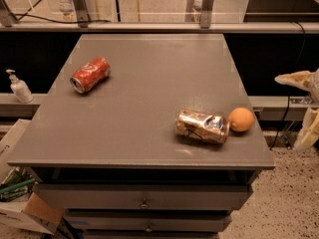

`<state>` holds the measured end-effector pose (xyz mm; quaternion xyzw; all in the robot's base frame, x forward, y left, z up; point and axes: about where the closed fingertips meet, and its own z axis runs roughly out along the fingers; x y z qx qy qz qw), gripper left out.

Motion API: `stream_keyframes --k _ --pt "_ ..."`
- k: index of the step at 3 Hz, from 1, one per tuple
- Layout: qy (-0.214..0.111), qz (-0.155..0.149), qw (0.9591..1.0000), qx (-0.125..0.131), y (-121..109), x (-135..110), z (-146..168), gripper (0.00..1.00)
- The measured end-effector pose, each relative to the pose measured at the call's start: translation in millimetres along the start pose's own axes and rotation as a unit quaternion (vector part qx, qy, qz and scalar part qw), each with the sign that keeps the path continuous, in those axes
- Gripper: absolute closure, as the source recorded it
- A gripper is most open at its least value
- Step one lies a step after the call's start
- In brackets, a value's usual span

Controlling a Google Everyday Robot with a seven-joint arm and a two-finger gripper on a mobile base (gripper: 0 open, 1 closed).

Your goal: Move orange near orange can

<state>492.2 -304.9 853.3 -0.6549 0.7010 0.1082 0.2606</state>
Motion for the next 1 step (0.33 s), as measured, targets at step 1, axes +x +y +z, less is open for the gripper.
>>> stream_keyframes --k 1 --pt "0.000 0.000 1.0000 0.000 0.0 0.0 0.3 0.00"
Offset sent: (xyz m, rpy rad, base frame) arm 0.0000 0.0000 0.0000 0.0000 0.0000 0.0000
